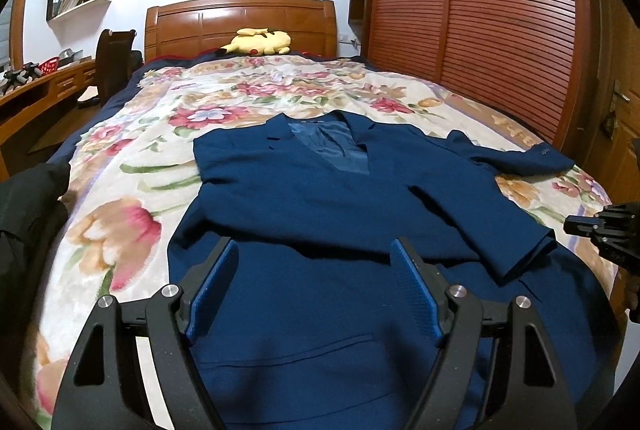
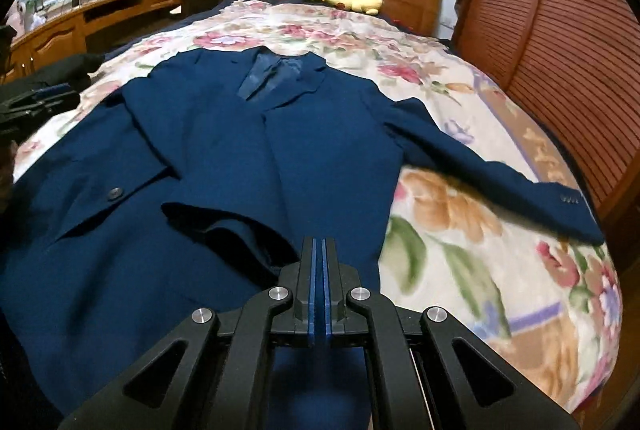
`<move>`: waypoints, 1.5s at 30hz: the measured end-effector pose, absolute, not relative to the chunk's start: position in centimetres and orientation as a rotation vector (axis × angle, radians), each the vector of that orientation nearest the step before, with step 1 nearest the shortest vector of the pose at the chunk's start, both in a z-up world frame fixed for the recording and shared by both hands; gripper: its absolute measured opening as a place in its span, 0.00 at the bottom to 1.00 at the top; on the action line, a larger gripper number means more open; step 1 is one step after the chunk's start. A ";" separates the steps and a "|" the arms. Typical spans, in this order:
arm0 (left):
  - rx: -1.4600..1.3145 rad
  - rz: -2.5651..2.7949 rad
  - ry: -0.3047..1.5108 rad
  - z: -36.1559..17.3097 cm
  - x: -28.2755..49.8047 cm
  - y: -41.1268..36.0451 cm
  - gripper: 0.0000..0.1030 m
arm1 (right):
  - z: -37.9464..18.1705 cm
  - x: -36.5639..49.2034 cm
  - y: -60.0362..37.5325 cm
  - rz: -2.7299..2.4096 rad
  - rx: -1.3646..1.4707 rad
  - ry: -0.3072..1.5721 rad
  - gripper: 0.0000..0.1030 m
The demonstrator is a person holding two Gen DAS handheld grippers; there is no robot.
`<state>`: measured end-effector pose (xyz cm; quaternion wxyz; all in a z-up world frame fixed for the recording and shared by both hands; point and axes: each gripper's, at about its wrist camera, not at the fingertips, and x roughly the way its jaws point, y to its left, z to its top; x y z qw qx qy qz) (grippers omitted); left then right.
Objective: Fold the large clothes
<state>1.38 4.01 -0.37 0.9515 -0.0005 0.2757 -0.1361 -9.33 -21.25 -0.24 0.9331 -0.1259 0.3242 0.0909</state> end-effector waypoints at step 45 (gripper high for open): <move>0.027 -0.310 0.591 -0.7 1.2 2.8 0.77 | -0.9 0.5 -22.0 0.198 -0.345 0.629 0.06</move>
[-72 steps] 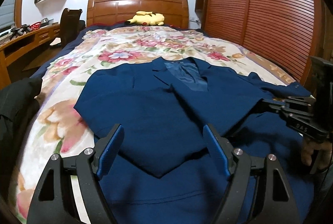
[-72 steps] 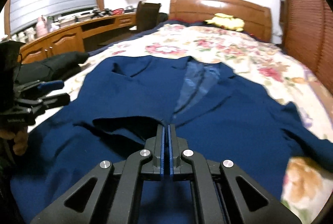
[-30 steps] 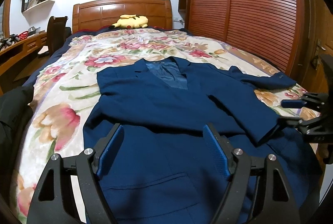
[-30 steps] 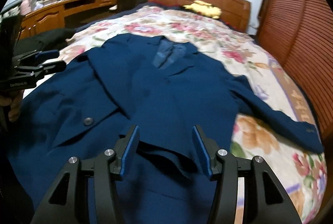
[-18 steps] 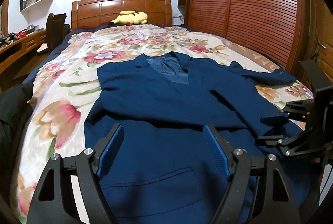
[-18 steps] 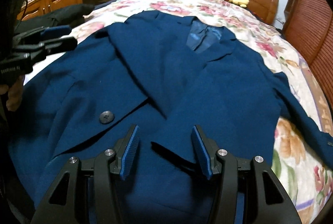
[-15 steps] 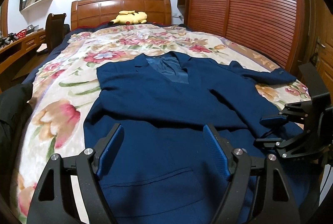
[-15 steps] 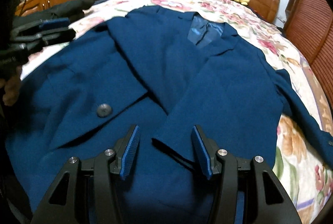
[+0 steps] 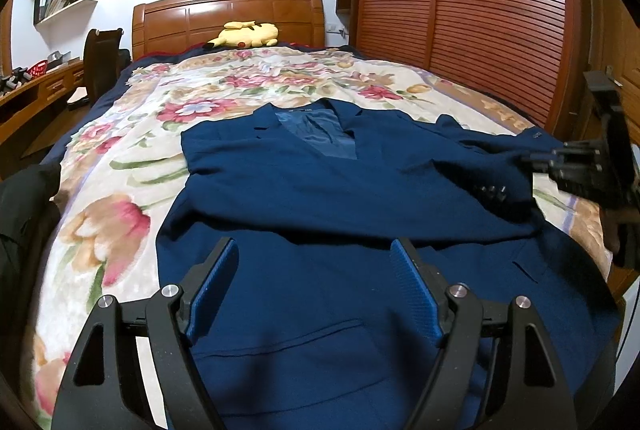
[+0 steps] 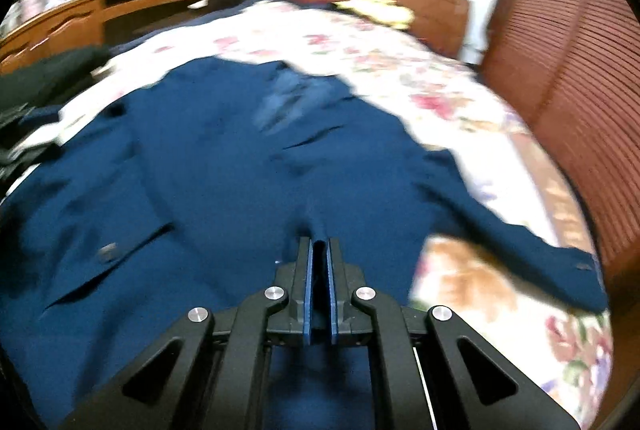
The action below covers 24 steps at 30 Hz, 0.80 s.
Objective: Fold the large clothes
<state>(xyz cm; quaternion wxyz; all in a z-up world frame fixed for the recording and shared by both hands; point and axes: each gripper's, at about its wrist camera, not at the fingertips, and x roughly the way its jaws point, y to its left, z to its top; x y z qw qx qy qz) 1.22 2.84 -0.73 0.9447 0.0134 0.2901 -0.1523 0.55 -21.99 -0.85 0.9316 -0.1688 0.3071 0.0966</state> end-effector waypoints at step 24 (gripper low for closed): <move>0.032 -0.384 0.561 -0.1 1.4 -2.0 0.77 | 0.0 1.2 -29.4 -0.011 -0.198 0.636 0.44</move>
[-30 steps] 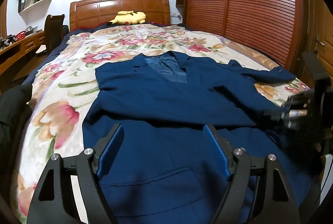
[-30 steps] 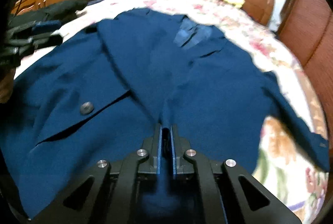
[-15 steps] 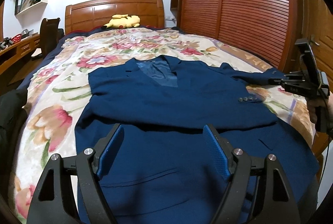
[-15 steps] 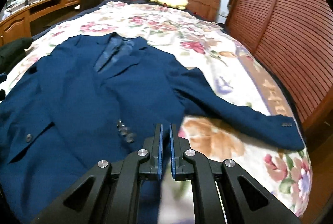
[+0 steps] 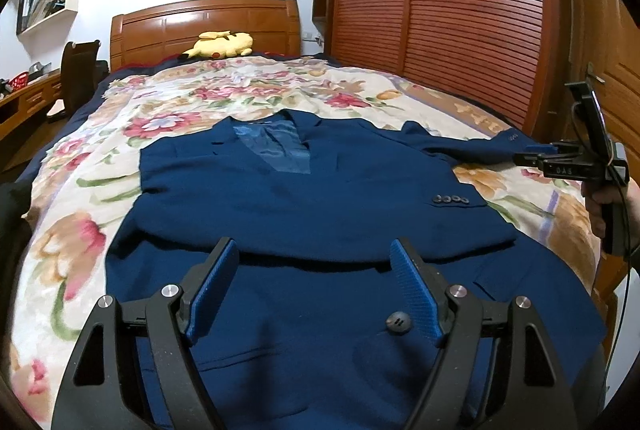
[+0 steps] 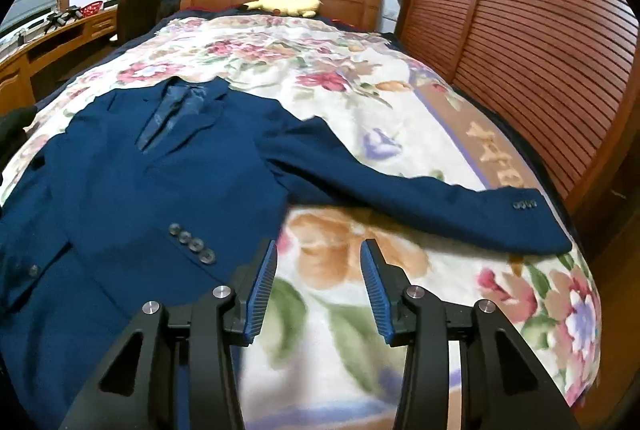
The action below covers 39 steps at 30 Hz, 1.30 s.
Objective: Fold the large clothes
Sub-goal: 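Move the right tool to the other sleeve cuff and close on it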
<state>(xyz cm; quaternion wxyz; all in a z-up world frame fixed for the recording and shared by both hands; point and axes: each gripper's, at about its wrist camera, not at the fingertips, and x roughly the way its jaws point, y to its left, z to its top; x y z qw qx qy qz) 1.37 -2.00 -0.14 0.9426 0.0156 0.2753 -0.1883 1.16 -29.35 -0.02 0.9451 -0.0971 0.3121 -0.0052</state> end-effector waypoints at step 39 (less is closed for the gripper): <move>0.031 -0.372 0.523 0.0 2.1 -5.4 0.99 | -1.1 7.2 -54.8 -0.443 0.201 0.755 0.61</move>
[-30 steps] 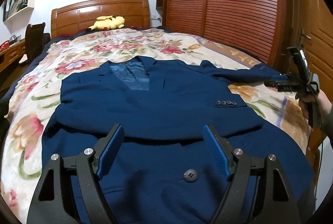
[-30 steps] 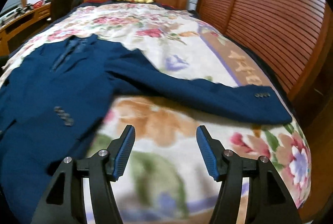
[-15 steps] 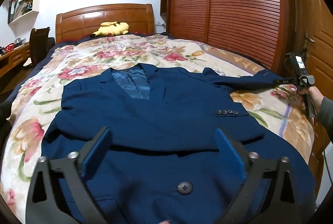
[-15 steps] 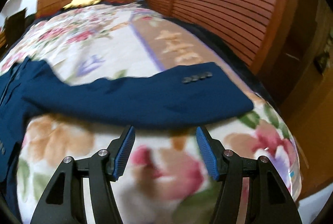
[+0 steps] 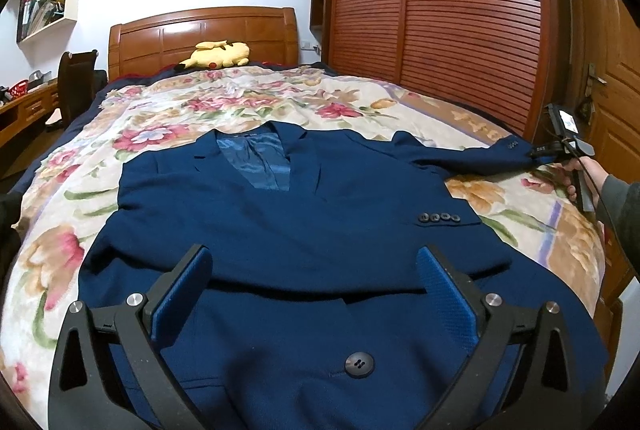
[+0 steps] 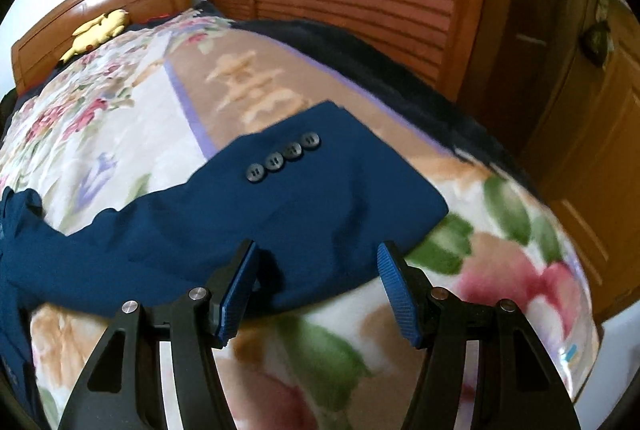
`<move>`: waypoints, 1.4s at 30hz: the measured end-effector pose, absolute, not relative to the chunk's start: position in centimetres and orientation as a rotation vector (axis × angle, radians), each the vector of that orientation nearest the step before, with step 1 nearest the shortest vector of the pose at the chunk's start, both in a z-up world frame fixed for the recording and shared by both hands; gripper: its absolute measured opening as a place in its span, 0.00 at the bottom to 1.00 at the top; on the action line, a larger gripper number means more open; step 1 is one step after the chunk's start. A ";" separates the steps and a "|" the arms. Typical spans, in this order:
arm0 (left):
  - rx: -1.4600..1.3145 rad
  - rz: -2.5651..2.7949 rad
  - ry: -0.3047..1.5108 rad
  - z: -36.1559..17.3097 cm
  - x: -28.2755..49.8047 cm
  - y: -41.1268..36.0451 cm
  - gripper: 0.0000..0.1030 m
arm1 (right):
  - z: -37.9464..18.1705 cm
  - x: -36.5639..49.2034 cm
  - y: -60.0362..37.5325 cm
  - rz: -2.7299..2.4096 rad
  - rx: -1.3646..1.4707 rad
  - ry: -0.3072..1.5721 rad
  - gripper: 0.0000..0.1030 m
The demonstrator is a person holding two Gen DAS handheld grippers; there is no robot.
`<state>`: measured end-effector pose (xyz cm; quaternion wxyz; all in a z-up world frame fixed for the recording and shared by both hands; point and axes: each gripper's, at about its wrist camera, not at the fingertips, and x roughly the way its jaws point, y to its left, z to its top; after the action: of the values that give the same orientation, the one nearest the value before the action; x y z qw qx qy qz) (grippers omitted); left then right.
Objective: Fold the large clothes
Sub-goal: 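Move the right tool to the other sleeve cuff and close on it, then fold the gripped sleeve across the jacket front and open the right tool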
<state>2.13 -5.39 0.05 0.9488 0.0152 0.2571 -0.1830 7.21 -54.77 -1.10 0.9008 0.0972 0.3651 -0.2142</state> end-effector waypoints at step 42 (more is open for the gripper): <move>0.029 -0.342 0.524 -0.1 1.4 -3.2 0.99 | 8.9 5.1 -34.3 0.001 -0.144 0.600 0.04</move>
<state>1.43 -3.17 -0.09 0.9514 0.0140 0.2577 -0.1683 5.10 -34.33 8.90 0.9527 -0.0708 0.2954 0.0004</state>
